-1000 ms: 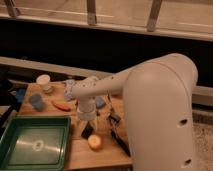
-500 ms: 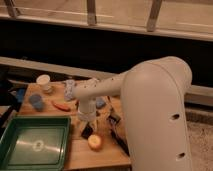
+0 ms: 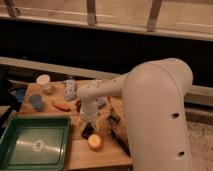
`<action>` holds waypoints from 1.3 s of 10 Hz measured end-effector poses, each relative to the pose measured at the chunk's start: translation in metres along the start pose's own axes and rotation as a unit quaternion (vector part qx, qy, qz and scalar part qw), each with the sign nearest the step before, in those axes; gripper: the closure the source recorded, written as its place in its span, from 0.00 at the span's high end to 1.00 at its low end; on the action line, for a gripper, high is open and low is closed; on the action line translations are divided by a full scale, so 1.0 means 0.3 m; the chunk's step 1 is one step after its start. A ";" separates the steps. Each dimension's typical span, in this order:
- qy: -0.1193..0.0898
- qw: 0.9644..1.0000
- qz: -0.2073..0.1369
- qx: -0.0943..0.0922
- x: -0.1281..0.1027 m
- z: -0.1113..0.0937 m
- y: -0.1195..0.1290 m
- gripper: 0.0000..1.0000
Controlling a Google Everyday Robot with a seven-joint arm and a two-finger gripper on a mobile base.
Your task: Wipe red bowl with eraser
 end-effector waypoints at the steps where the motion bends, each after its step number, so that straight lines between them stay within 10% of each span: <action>1: 0.005 1.000 0.005 -0.004 -0.002 0.013 -0.014 0.65; 6: 0.016 0.999 0.015 -0.028 0.002 0.038 -0.021 0.60; 13: 0.010 0.999 0.002 -0.046 0.034 0.021 0.035 0.00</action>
